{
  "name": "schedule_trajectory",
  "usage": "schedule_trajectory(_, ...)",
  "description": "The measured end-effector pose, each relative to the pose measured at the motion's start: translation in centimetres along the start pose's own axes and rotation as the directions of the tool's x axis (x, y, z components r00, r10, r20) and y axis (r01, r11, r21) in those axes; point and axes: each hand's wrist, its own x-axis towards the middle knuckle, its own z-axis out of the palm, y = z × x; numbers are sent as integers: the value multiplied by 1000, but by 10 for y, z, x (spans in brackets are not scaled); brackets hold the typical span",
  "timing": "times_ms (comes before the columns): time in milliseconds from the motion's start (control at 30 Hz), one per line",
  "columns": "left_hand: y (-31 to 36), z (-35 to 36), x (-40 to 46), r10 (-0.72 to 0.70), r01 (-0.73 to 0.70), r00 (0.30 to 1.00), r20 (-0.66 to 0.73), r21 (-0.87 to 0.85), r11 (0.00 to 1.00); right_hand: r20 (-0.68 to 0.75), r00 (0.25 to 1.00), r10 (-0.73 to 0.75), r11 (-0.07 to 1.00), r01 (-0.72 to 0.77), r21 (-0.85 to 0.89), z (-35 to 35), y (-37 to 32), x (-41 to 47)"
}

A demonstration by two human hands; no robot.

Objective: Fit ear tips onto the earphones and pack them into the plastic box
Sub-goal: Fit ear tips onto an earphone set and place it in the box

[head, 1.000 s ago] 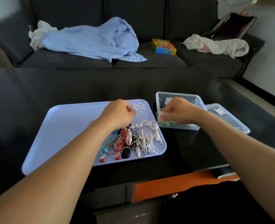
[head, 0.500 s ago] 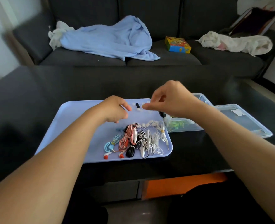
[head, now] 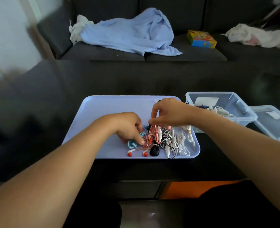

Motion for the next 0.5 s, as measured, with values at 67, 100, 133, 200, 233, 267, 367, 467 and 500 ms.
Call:
schedule_trajectory(67,1,-3,0,13,-12,999,45,-30,999,-20,1000,10,1000,-9,28,-1,0,2)
schedule_trajectory(100,0,-5,0,9,-4,997,75,-71,997,-35,999,17,998,-15,60,-3,1,2)
schedule_trajectory(133,-3,-7,-2,7,5,995,99,-126,992,-57,998,25,995,-19,100,-4,1,2)
schedule_trajectory(200,-10,-12,-5,21,6,994,105,-245,970,-140,988,60,975,-27,222,-7,4,4)
schedule_trajectory(233,-15,-16,-6,37,-7,995,92,-311,950,-205,974,94,953,-29,300,-9,6,6)
schedule_trajectory(267,-18,-19,-9,53,-19,996,75,-397,918,-279,949,145,926,-31,376,-9,9,9)
schedule_trajectory(367,-23,-28,-12,64,-68,997,-33,-734,675,-486,811,326,883,-78,462,-9,27,19)
schedule_trajectory(467,-22,-31,-6,-34,-139,984,-176,-869,475,-573,736,361,906,-132,402,-7,37,27)
schedule_trajectory(500,-20,-31,-4,-54,-156,978,-202,-876,455,-581,736,347,922,-156,354,-7,38,29)
